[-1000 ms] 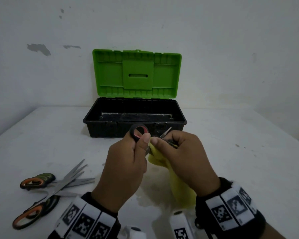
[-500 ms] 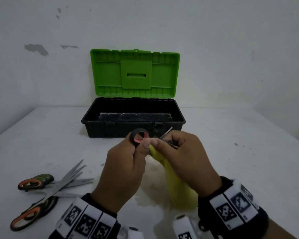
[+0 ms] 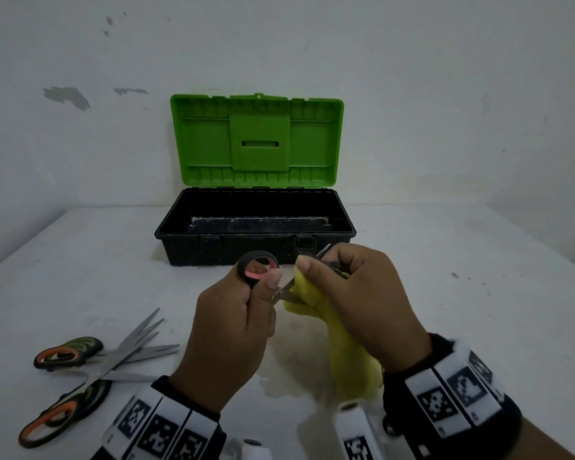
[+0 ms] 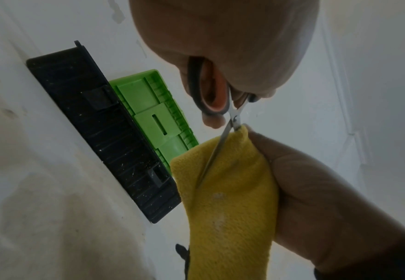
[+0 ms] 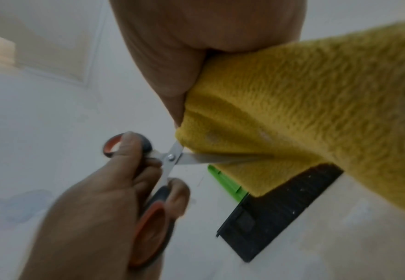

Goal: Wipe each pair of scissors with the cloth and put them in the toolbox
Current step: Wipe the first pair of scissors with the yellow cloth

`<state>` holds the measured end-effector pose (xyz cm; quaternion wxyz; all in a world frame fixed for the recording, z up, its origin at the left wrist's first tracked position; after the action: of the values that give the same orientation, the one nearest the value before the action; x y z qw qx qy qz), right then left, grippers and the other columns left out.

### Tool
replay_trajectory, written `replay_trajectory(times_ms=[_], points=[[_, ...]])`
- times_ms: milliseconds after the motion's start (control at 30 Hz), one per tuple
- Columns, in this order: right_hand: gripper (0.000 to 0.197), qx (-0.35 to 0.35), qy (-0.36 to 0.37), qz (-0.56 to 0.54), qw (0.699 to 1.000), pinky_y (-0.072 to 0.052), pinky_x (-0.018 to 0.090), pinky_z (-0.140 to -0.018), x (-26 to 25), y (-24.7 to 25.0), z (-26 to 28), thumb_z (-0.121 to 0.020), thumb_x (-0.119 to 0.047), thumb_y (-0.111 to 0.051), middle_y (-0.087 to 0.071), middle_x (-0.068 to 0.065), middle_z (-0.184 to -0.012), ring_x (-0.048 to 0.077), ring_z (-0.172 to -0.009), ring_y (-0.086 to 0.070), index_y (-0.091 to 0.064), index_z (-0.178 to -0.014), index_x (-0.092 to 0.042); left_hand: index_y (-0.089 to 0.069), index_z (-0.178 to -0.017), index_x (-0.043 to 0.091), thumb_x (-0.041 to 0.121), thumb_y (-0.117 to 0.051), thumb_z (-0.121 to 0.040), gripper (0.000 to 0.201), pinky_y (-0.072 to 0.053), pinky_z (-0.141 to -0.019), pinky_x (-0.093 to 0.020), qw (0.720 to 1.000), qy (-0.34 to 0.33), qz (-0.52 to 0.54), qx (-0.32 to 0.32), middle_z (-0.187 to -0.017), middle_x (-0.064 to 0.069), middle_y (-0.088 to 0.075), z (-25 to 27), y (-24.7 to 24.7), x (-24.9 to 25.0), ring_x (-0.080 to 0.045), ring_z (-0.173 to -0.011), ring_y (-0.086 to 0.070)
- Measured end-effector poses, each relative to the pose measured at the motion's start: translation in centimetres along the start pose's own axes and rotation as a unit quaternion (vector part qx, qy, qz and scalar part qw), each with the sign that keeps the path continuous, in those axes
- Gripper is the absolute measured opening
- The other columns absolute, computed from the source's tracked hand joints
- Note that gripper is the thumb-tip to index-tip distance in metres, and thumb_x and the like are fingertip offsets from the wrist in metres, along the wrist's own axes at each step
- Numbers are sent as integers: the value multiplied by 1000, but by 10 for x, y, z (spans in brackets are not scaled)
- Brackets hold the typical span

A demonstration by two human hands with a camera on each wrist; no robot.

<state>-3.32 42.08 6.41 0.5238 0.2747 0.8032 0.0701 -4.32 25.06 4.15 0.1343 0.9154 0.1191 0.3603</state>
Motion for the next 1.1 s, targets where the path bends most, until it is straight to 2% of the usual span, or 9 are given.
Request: replay_trajectory(times_ms=[67,200,367,500,733,833,933,1033,1100], points=[[28,-19,8,-1,1000,-50,18,-58,-2,-3,5,-86,-36,-75,-64,-3,-62,7,-60,-59,-67,-67,-17,-50,-75,31,41,-38,-98,27,-41,-46,-11,1000,-15,-9,-4,-48,4,-50,1,1,1,-10,-46,-55],[34,40,-19,7,999,-41,10,-54,8,6,-7,-86,-37,-76,-59,-7,-57,2,-57,-53,-62,-59,-21,-55,-76,23,46,-36,-100,38,-43,-45,-23,999,-26,-24,-7,-50,4,-51,2,-2,2,-12,-46,-53],[32,2,-6,-6,1000,-42,12,-53,1,4,3,-86,-36,-75,-59,-10,-56,1,-55,-53,-65,-62,-17,-53,-78,25,48,-33,-100,38,-43,-46,-23,999,-39,-28,-2,-51,5,-50,2,2,4,-11,-47,-53],[39,53,-35,21,998,-41,18,-56,11,14,-14,-86,-41,-74,-56,-6,-57,1,-54,-49,-64,-62,-12,-57,-75,15,46,-36,-100,45,-43,-46,-29,999,-29,-26,-3,-50,4,-50,2,0,4,-12,-44,-52],[34,4,-24,-2,1000,-43,12,-53,9,6,-5,-85,-40,-75,-60,-8,-57,1,-55,-54,-65,-61,-18,-58,-78,19,45,-36,-99,40,-42,-46,-24,999,-20,-37,-16,-49,2,-50,0,4,5,-12,-45,-53],[42,65,-47,-11,997,-40,17,-54,19,19,-19,-85,-41,-76,-53,-7,-54,4,-51,-46,-60,-58,-13,-57,-78,20,43,-40,-98,36,-43,-44,-21,999,28,7,-17,-47,-1,-52,2,4,4,-13,-42,-55],[49,89,-61,-75,991,-42,29,-58,25,30,-23,-85,-42,-76,-54,8,-61,14,-57,-48,-60,-66,0,-51,-72,20,42,-42,-101,38,-43,-41,-21,993,91,68,-21,-44,-2,-49,-2,9,10,-18,-38,-56],[46,65,-57,-107,990,-45,33,-60,23,36,-19,-83,-42,-76,-58,19,-67,16,-63,-53,-62,-72,1,-44,-66,14,39,-45,-97,40,-41,-39,-21,959,221,179,-3,-49,-6,-35,-9,14,11,-39,-43,-52],[38,28,-37,-101,994,-47,28,-61,18,35,-13,-78,-41,-76,-64,13,-68,13,-64,-57,-66,-70,-6,-41,-61,16,43,-48,-96,45,-36,-36,-20,927,299,226,-4,-53,-6,-29,-10,15,7,-34,-42,-51]])
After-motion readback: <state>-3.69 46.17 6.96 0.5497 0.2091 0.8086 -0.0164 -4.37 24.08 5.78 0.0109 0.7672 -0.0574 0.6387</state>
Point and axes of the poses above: each hand's wrist, its own z-axis away from the middle knuckle, its own y-axis out of the back of the hand, x = y × z, the point moved 1 cm from there along -z, towards the middle knuckle
